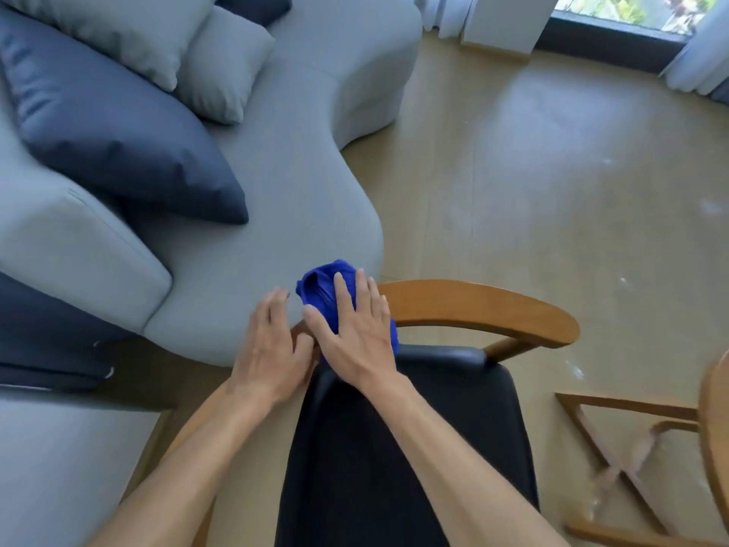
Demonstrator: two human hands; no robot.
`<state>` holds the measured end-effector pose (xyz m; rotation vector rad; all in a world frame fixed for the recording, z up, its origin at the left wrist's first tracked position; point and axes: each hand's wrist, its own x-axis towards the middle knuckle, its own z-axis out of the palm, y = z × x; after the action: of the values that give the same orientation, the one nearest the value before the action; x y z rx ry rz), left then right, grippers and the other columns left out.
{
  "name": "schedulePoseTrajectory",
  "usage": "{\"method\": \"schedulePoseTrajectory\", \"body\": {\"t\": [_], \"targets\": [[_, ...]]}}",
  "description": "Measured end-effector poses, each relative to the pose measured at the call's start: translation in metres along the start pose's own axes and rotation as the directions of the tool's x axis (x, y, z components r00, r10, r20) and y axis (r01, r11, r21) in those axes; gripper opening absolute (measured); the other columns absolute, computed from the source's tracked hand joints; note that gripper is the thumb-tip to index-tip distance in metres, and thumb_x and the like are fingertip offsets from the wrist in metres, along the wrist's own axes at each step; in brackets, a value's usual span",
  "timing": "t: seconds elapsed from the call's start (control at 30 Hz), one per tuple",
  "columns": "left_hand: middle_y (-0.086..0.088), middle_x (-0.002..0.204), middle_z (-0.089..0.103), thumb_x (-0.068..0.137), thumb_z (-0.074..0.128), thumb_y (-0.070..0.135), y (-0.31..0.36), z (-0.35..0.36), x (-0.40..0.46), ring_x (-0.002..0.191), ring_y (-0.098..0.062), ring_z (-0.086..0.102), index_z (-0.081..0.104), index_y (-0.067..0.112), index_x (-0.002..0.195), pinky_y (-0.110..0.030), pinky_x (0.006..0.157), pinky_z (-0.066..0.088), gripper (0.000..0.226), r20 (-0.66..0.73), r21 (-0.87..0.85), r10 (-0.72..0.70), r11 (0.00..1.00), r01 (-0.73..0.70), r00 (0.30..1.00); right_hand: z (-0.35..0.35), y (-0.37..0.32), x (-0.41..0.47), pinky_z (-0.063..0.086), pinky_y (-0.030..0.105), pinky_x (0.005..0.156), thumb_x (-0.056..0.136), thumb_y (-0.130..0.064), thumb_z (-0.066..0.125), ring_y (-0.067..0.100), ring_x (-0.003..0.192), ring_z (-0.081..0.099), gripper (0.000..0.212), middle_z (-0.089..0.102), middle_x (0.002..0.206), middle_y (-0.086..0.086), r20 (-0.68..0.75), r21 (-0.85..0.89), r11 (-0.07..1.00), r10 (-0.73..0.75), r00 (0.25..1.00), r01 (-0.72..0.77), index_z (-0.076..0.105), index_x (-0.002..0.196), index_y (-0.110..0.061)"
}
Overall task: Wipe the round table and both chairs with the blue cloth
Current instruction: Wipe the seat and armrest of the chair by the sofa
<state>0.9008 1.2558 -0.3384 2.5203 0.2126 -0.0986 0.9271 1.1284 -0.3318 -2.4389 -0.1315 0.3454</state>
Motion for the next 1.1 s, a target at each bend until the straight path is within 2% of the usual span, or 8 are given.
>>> {"method": "schedulePoseTrajectory", "body": {"t": [0.07, 0.17, 0.3, 0.4, 0.57, 0.67, 0.83, 1.1], "targets": [[-0.014, 0.154, 0.025, 0.086, 0.044, 0.045, 0.02, 0.006, -0.002, 0.143, -0.031, 0.023, 0.029, 0.013, 0.143, -0.049, 0.113, 0.026, 0.067, -0.172, 0.026, 0.178, 0.984, -0.176, 0.969, -0.03, 0.002, 0.002, -0.004, 0.033, 0.119, 0.102, -0.046, 0.021, 0.01, 0.147, -0.004, 0.055, 0.003, 0.161, -0.001, 0.169, 0.33, 0.941, 0.022, 0.985, -0.077, 0.018, 0.152, -0.023], [-0.011, 0.16, 0.007, 0.078, 0.041, 0.071, 0.055, 0.026, 0.007, 0.148, -0.032, 0.0, 0.018, 0.023, 0.15, -0.052, 0.116, 0.019, 0.089, 0.024, 0.222, 0.198, 0.955, -0.198, 0.98, -0.077, 0.028, 0.007, 0.016, 0.028, 0.118, 0.104, -0.027, 0.031, 0.007, 0.143, 0.024, 0.043, 0.032, 0.153, -0.006, 0.082, 0.604, 0.787, 0.092, 0.992, -0.123, 0.035, 0.146, -0.018], [-0.006, 0.158, -0.01, 0.073, 0.056, 0.072, 0.054, 0.036, 0.022, 0.144, -0.033, -0.019, 0.002, 0.028, 0.152, -0.047, 0.12, 0.012, 0.105, 0.197, 0.308, 0.071, 0.942, -0.13, 0.978, -0.135, 0.109, -0.005, 0.029, 0.031, 0.11, 0.095, -0.012, 0.05, 0.018, 0.132, 0.04, 0.04, 0.05, 0.138, 0.004, -0.339, 0.014, 0.984, 0.171, 0.925, -0.177, 0.05, 0.134, -0.011], [0.0, 0.157, -0.008, 0.072, 0.06, 0.07, 0.047, 0.036, 0.021, 0.144, -0.028, -0.019, 0.005, 0.03, 0.151, -0.045, 0.12, 0.014, 0.104, 0.22, 0.234, 0.103, 0.96, -0.155, 0.97, -0.131, 0.131, -0.033, 0.042, 0.034, 0.098, 0.092, -0.006, 0.053, 0.025, 0.11, 0.054, 0.027, 0.062, 0.116, 0.008, -0.451, -0.084, 0.984, 0.106, 0.886, -0.16, 0.061, 0.117, -0.007], [-0.014, 0.155, 0.023, 0.093, 0.047, 0.045, 0.044, 0.016, 0.045, 0.142, -0.027, 0.021, 0.027, 0.015, 0.149, -0.038, 0.116, 0.018, 0.067, 0.046, -0.366, -0.239, 0.899, 0.239, 0.97, -0.066, 0.082, -0.05, 0.041, 0.04, 0.101, 0.09, -0.023, 0.051, 0.021, 0.113, 0.05, 0.039, 0.058, 0.122, 0.003, -0.055, -0.006, 0.998, -0.063, 0.996, 0.063, 0.057, 0.127, -0.013], [-0.014, 0.133, 0.055, 0.095, 0.046, 0.029, 0.041, 0.004, 0.054, 0.11, -0.029, 0.054, 0.051, 0.012, 0.121, -0.04, 0.092, 0.043, 0.032, 0.175, -0.418, -0.475, 0.758, 0.501, 0.863, -0.05, 0.052, -0.046, 0.035, 0.033, 0.108, 0.097, -0.034, 0.048, 0.015, 0.125, 0.038, 0.048, 0.042, 0.136, -0.002, 0.004, 0.054, 0.998, 0.005, 1.0, -0.006, 0.041, 0.141, -0.017], [0.001, 0.115, 0.059, 0.088, 0.058, 0.011, 0.062, -0.002, 0.05, 0.099, -0.02, 0.059, 0.053, 0.021, 0.111, -0.04, 0.09, 0.052, 0.025, 0.04, -0.586, -0.43, 0.721, 0.369, 0.902, -0.056, 0.03, -0.036, 0.037, 0.033, 0.103, 0.095, -0.039, 0.048, 0.017, 0.121, 0.035, 0.052, 0.038, 0.133, 0.002, -0.045, 0.044, 0.999, 0.021, 0.999, -0.019, 0.036, 0.141, -0.017], [0.019, 0.102, 0.058, 0.078, 0.073, 0.007, 0.107, -0.014, -0.003, 0.094, 0.007, 0.057, 0.052, 0.025, 0.113, -0.013, 0.08, 0.048, 0.044, -0.045, -0.605, -0.131, 0.792, 0.077, 0.99, -0.085, 0.0, -0.036, 0.048, 0.028, 0.083, 0.094, -0.047, 0.047, 0.005, 0.094, 0.057, 0.023, 0.06, 0.1, -0.012, 0.034, 0.635, 0.759, 0.158, 0.987, -0.143, 0.051, 0.112, -0.033]]}}
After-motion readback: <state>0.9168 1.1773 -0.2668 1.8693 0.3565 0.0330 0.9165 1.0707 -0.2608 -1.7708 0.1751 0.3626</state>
